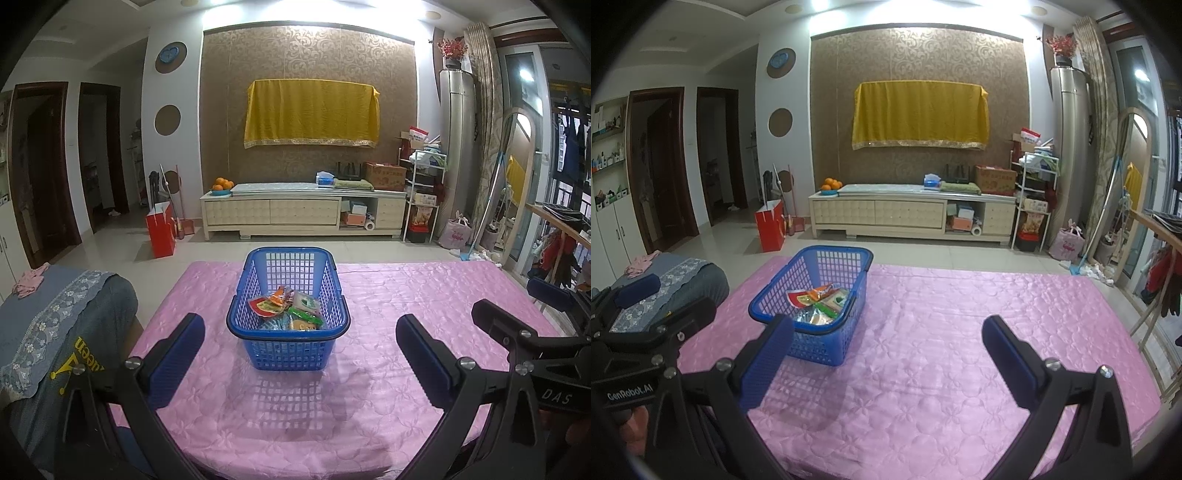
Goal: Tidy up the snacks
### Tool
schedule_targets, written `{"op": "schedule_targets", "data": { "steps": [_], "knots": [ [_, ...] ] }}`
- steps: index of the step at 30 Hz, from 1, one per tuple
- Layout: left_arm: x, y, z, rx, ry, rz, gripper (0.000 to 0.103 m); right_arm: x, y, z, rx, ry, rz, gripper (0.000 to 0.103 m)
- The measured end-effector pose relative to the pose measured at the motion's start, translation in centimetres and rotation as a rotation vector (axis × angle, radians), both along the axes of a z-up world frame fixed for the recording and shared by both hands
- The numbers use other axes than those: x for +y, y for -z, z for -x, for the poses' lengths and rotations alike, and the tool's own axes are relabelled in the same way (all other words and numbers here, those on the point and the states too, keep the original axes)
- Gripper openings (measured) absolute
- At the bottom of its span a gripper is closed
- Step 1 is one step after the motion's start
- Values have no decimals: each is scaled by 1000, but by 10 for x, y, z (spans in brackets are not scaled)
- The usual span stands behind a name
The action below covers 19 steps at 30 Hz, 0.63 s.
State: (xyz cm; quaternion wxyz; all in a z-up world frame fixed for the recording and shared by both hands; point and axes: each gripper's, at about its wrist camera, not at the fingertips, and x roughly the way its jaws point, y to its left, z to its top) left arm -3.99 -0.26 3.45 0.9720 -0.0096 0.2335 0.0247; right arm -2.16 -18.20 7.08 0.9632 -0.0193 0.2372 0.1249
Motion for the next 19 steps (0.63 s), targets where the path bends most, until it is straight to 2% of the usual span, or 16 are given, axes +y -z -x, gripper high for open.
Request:
{"op": "schedule_targets", "data": {
  "steps": [19],
  "knots": [
    [-1, -2, 4, 0, -2, -1, 102, -1, -3, 2, 2, 0, 0, 103]
  ]
}}
